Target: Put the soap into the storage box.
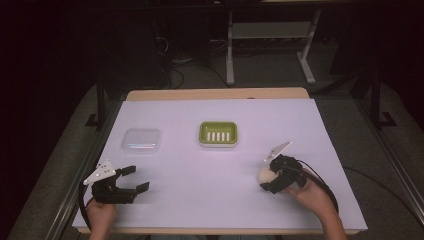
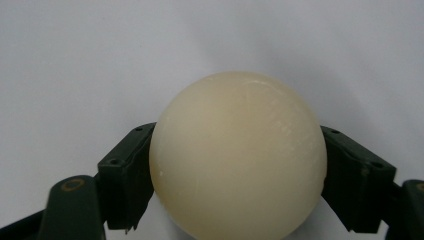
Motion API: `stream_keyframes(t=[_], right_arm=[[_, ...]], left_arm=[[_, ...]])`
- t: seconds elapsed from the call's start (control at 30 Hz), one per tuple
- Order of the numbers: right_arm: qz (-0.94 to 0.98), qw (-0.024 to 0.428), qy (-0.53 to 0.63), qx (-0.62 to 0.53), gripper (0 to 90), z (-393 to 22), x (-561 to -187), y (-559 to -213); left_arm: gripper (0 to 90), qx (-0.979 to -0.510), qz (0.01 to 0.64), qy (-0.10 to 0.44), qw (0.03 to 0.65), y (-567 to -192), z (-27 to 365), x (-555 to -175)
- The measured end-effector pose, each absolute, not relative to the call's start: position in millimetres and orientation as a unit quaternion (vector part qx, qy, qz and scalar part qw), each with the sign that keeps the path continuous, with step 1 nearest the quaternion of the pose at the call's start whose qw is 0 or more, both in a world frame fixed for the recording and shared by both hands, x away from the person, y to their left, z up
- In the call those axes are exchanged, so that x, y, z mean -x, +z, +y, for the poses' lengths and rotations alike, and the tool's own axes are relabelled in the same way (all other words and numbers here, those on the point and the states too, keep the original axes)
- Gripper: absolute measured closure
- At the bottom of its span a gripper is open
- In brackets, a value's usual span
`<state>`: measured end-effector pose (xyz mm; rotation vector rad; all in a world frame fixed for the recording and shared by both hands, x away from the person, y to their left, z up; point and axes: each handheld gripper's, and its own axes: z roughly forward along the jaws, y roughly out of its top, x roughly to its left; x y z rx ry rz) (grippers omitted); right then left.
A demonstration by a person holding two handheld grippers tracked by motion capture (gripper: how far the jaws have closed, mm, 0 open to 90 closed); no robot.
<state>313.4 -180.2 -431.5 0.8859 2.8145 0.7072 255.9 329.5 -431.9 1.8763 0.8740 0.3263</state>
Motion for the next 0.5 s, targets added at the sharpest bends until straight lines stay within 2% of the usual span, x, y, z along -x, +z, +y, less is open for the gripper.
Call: stream_keyframes(t=[0.5], right_arm=[[0.924,0.058,0.240,-0.292,23.4,-180.8,-312.1,-431.8]], left_arm=[[13.2,-0.775,0.361,0.133,0.501,-432.0,330.4,-256.4]])
